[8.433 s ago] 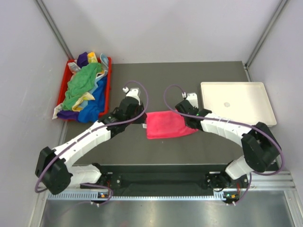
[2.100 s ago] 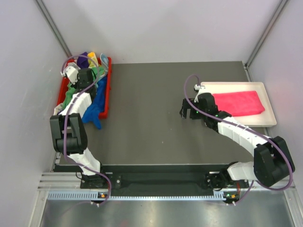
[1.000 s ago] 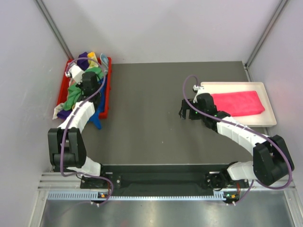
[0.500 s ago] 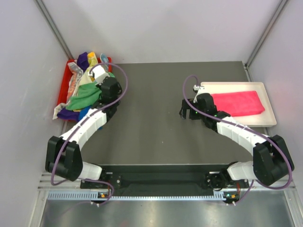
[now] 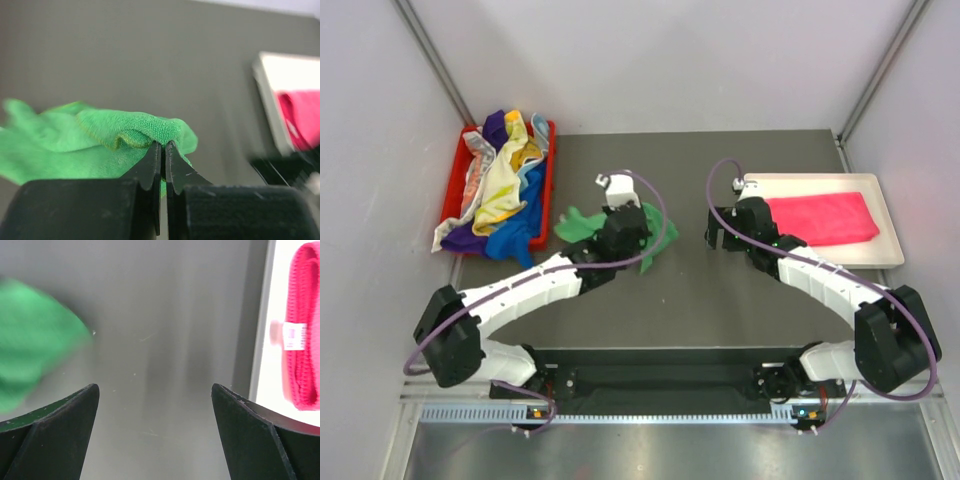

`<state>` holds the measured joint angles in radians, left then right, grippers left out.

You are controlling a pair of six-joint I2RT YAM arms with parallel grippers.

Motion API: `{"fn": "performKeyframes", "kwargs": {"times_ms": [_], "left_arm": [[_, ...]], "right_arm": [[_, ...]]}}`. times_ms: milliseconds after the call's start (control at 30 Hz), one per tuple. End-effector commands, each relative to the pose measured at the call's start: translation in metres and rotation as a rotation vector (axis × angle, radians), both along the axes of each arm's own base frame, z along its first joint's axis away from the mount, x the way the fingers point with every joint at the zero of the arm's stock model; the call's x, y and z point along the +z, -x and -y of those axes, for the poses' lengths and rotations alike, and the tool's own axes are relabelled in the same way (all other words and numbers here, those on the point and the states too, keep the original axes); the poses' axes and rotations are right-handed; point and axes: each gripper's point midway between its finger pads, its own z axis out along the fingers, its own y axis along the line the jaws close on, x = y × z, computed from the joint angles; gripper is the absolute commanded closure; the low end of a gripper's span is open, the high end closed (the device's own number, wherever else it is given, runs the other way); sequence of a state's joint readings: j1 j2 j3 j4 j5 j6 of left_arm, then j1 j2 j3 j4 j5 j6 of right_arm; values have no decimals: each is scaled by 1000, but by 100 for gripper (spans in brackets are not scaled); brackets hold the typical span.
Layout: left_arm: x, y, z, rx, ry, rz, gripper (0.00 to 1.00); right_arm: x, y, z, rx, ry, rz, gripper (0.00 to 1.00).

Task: Fold and stack the towels
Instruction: Move the towel to the center of the board

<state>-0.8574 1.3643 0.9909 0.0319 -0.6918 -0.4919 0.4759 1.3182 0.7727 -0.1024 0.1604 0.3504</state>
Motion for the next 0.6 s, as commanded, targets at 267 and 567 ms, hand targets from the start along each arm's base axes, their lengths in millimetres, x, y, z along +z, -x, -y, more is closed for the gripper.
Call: {"fn": "performKeyframes", "kwargs": {"times_ms": [267,567], "left_arm": [[-108,181,101,-404,23,-297,100],[-161,272,69,-464,60,-570,100]], "right_arm": [[16,-7,4,-59,-15,48,7],[8,-9,-35,74,-25,20,8]]}}
